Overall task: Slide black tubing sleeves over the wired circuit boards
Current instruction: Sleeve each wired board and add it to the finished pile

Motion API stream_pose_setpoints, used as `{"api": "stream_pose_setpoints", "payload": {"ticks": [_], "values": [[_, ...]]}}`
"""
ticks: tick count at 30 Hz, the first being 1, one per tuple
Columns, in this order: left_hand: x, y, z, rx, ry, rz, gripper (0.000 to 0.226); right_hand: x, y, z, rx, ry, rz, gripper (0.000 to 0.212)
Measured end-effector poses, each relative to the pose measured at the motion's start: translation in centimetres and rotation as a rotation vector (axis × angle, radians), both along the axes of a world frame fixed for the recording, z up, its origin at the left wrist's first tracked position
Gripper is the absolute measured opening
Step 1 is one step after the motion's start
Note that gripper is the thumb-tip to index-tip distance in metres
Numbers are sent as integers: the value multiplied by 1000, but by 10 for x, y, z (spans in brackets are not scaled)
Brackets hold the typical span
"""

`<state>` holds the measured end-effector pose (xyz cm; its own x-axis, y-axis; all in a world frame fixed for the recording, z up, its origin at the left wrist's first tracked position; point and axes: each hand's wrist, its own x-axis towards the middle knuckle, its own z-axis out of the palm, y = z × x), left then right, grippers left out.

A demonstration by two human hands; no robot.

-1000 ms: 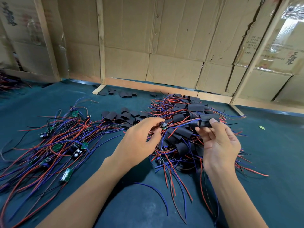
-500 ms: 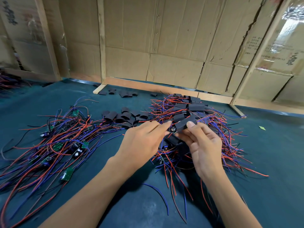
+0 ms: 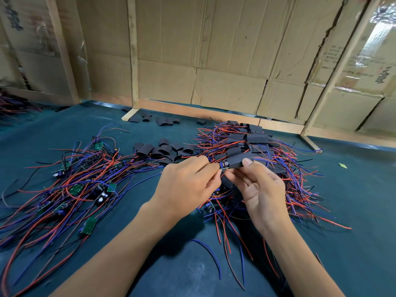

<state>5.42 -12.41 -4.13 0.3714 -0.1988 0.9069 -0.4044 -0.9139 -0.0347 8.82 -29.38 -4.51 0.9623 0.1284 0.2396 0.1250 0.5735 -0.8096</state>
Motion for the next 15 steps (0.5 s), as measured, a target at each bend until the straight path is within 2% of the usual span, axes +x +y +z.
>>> {"api": "stream_pose_setpoints", "payload": {"ticks": [4, 8, 10, 12, 15], "values": [[1, -1, -2, -3, 8, -31, 21, -1, -1, 0, -21, 9, -12, 7], [2, -3, -5, -43, 23, -55, 23, -2, -2, 0, -63, 14, -28, 18], [2, -5, -5, -55, 36, -86, 25, -4, 0, 0, -100, -6, -23, 10], [3, -5, -6, -47, 47, -115, 26, -6, 2, 0, -122, -18, -5, 13], [3, -2, -5, -23, 87, -175, 20, -7, 3, 1, -112, -18, -3, 18]]}}
